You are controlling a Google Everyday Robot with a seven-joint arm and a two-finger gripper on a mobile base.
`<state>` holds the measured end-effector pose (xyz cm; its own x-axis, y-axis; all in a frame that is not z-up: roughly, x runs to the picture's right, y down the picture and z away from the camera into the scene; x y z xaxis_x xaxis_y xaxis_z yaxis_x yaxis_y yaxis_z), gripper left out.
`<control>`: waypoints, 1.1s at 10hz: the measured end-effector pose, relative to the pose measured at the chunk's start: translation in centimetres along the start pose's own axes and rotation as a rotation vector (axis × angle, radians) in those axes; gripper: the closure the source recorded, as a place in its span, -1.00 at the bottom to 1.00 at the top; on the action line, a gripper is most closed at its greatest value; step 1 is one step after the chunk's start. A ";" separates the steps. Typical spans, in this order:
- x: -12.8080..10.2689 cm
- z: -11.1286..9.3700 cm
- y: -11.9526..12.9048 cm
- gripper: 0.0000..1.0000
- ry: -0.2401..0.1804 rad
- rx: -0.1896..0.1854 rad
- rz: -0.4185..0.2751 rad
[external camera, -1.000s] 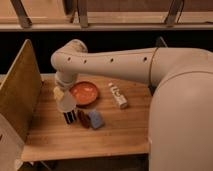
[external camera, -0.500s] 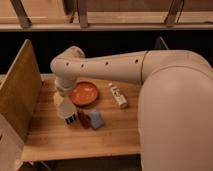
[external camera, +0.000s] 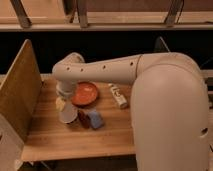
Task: Place the ceramic cup over the eraser
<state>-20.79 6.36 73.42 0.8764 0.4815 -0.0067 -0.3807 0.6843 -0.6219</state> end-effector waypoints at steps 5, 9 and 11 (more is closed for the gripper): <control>-0.3 0.2 -0.3 1.00 -0.001 0.007 -0.025; 0.2 2.2 -1.0 1.00 -0.005 -0.013 -0.041; 0.5 2.8 -1.2 1.00 -0.018 -0.020 -0.042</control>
<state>-20.70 7.34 76.30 0.8858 0.4628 0.0338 -0.3377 0.6928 -0.6372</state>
